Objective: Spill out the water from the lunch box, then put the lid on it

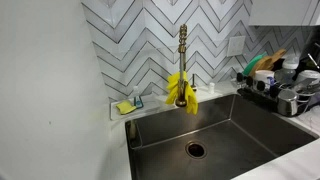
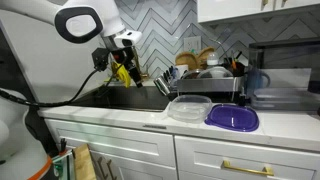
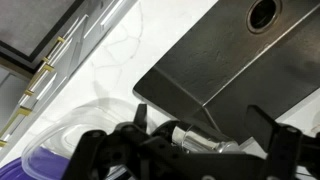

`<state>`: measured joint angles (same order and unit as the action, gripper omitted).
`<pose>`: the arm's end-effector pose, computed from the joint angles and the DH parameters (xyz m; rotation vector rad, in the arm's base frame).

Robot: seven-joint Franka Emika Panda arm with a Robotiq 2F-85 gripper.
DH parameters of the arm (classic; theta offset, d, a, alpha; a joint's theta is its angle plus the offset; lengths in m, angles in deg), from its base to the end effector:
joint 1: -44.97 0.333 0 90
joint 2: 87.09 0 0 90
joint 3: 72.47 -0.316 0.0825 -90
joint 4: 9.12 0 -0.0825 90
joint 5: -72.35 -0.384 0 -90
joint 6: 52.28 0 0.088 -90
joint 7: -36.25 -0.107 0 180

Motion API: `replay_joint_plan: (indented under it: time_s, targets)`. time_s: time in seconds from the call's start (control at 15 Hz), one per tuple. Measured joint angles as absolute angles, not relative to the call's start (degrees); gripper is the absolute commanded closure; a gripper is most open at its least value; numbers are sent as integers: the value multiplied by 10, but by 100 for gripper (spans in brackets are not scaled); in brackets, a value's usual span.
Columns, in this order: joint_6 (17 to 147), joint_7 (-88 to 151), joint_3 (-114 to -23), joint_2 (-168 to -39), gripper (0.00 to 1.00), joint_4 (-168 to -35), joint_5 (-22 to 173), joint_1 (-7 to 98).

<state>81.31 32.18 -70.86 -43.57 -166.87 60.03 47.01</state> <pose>0.3449 0.0063 0.4651 -2.8789 0.2616 -0.4776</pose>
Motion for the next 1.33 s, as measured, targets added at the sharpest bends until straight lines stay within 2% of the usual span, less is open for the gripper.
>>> replay_joint_plan:
  time_s: [0.53, 1.07, 1.33]
  targets:
    - [830, 343, -696, -459, 0, -1655, 605, 461]
    - [834, 604, -604, -577, 0, -1554, 635, 471]
    - [832, 624, -598, -605, 0, -1534, 639, 475]
